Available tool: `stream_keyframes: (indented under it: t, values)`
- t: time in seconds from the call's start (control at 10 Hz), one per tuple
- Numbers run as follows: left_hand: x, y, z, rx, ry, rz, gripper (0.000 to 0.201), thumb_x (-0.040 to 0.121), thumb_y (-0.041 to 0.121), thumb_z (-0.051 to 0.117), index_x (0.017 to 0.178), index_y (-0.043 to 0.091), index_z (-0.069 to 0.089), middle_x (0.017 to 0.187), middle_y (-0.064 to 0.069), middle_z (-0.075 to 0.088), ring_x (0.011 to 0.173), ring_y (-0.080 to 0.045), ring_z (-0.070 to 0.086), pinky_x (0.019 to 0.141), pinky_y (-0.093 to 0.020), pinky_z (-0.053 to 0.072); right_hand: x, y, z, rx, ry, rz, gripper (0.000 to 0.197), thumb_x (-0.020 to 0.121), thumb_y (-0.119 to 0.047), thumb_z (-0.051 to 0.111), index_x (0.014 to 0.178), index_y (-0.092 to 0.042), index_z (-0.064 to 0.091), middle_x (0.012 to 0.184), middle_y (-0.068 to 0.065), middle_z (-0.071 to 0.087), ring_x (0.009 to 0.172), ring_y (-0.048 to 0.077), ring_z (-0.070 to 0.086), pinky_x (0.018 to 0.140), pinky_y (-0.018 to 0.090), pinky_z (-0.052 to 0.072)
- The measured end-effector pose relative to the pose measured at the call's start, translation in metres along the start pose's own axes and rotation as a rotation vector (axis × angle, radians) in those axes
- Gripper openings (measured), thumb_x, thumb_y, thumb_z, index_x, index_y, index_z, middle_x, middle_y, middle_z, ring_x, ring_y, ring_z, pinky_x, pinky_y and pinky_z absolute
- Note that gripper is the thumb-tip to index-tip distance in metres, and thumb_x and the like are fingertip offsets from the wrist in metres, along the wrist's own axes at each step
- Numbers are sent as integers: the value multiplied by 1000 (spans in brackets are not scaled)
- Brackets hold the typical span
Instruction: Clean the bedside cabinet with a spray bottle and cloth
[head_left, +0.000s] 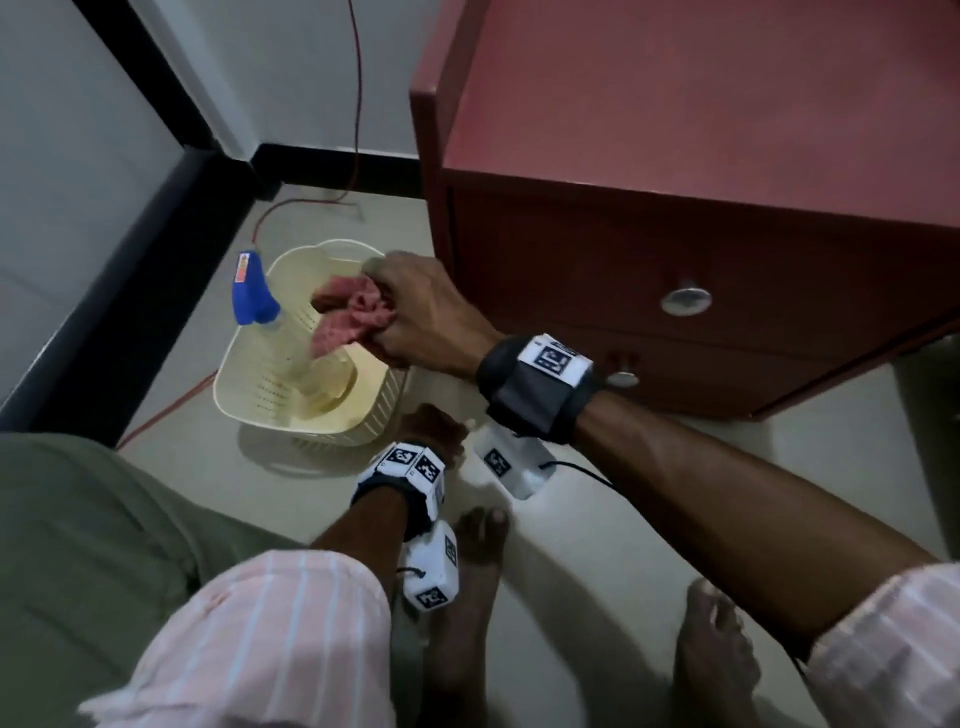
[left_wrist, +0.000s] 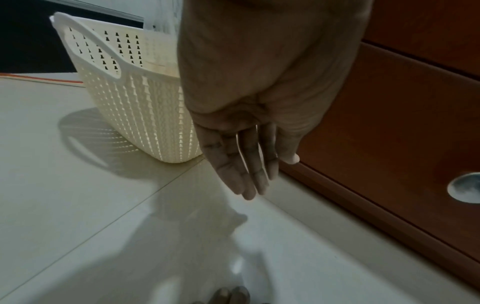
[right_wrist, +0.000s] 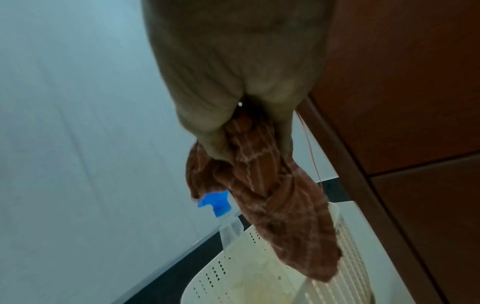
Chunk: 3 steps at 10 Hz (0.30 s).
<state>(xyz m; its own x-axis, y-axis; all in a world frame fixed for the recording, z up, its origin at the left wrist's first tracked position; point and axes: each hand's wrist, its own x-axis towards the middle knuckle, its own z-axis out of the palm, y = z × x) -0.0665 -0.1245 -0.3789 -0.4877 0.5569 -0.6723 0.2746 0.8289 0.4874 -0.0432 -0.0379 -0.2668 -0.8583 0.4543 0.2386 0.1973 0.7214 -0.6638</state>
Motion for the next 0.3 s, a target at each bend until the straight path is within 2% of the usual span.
stream_keyframes:
  t: [0.1, 0.2, 0.3]
  values:
    - [-1, 0, 0, 3, -37, -22, 39, 90, 1, 60, 128, -7, 55, 129, -25, 60, 116, -36, 61, 95, -43, 53, 44, -4, 13, 6, -35, 47, 58, 76, -19, 78, 127, -2, 53, 110, 15, 53, 99, 27, 55, 77, 26, 41]
    - [-2, 4, -4, -7, -70, -37, 32, 90, 3, 62, 120, -8, 59, 124, -23, 62, 114, -35, 62, 99, -42, 50, 54, -1, 17, -40, -145, 137, 63, 81, -31, 76, 131, -5, 47, 122, 16, 50, 111, 28, 52, 82, 25, 39]
    - [-4, 13, -8, -24, -135, 32, 9, 92, 6, 61, 96, -2, 62, 110, -25, 67, 90, -35, 67, 88, -42, 55, 33, 9, 12, -78, -150, 91, 40, 90, -24, 63, 122, -2, 57, 118, 17, 59, 107, 29, 58, 89, 38, 48]
